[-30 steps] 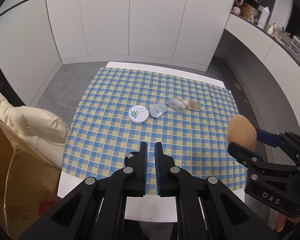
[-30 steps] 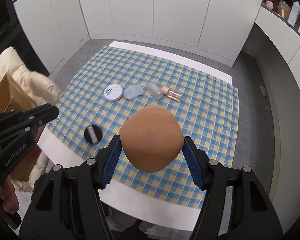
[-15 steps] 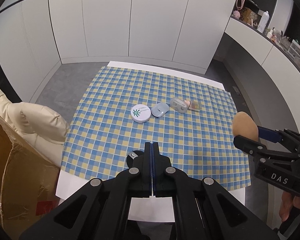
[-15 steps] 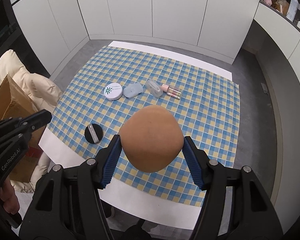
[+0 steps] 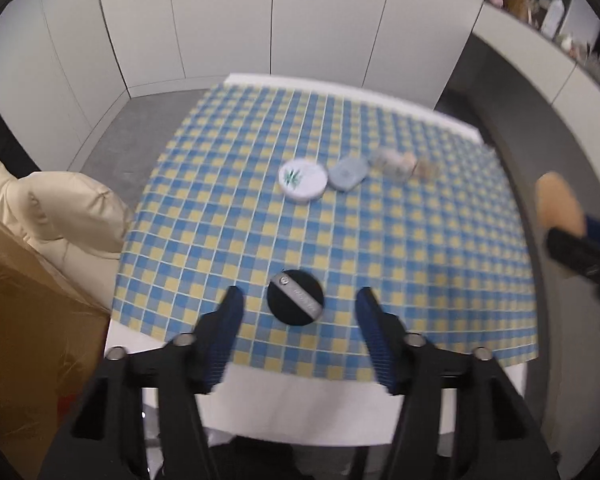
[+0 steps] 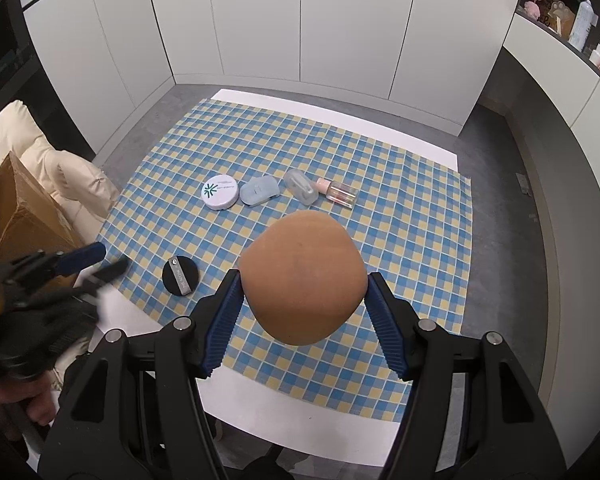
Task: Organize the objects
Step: 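Lift the black puff and tan sponge off the table with both tools, then carry the black puff and tan sponge toward the cardboard box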
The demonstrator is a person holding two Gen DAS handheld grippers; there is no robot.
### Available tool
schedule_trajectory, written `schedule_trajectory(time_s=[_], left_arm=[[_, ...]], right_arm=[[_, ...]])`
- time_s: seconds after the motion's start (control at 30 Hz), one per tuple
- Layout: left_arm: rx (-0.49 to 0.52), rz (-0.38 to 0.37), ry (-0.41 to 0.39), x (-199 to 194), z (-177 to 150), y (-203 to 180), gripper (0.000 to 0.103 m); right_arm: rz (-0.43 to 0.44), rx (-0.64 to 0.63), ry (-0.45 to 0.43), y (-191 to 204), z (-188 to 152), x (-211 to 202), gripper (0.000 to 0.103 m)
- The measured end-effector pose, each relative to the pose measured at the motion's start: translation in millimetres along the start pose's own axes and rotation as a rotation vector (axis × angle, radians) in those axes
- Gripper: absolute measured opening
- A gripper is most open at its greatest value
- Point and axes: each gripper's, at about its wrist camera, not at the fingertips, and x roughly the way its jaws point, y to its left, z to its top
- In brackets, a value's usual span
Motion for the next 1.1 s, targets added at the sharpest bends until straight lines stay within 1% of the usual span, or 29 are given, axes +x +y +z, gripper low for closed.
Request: schedule_trajectory(time_s=[0.07,0.1,0.17,0.3,0.4,0.5,0.53,0.63,0.7,0.73,0.77,0.87,0.97,1.1], left_arm=[[0.021,0.011,0.020,17,-2,-3,0.076],[0.024,0.012,0.028,24,-2,-4,0.078],[0.009,0.031,0.032,38,-1,-4,0.089],[-0.019,0.036,0.069,63,-1,-2,0.090],[-0.040,0.036,0.111,84,-3,1,0.090],[-0.050,0.038,0.141,98,-7,3,0.090],[-0.055,0.041,0.147,102,-7,3,0.089],[-0.068,0.036,0.164,111,-9,4,0.077],[-0.045,0.052,0.138,110,-10,1,0.065],[-0.031,0.058,0.133,110,-9,0,0.055],[-0.024,0.044,0.131,109,-8,0,0.051],[-0.058,0.002,0.142,105,-5,3,0.049],[-0.061,0.008,0.129,97,-2,1,0.049],[-0.076,-0.008,0.091,75,8,1,0.049]], right_arm=[[-0.005,-0.023,0.006,2,-1,10,0.065],[-0.008,-0.039,0.008,3,-1,20,0.065],[-0.001,-0.048,0.025,2,-4,37,0.065],[0.019,-0.019,0.115,-6,-13,87,0.065],[-0.006,-0.044,0.136,-4,-14,110,0.065],[0.011,-0.030,0.158,-3,-16,123,0.065],[0.012,-0.033,0.164,-2,-17,126,0.065],[0.012,-0.045,0.188,0,-24,134,0.065],[0.014,-0.037,0.197,-2,-26,136,0.065],[0.011,-0.033,0.199,-3,-26,136,0.065],[0.010,-0.029,0.200,-3,-26,136,0.065],[0.011,-0.012,0.193,-6,-24,132,0.065],[0.010,-0.003,0.188,-8,-21,128,0.065],[0.008,0.000,0.169,-7,-14,116,0.065]])
